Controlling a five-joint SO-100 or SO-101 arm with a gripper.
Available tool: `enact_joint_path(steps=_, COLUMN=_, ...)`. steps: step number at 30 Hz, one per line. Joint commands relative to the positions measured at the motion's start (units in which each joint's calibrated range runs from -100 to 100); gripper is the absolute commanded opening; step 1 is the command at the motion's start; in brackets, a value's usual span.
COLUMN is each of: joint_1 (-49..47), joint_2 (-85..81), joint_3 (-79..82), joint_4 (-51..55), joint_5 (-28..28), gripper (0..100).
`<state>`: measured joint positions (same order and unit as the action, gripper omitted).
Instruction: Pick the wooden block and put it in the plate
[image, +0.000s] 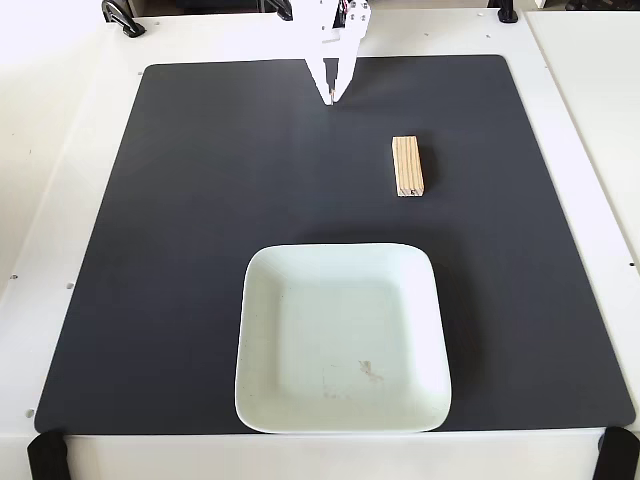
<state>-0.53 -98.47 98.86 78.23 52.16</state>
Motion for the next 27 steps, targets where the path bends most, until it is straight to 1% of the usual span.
enact_joint_path(steps=1, joint_1=-6.4, joint_2=0.2, joint_3=0.5, joint_4=0.5, joint_5=0.0, gripper=1)
enact_joint_path(steps=27, joint_1=-5.9, joint_2=0.2, joint_3=0.5, joint_4=0.5, joint_5=0.2, gripper=1)
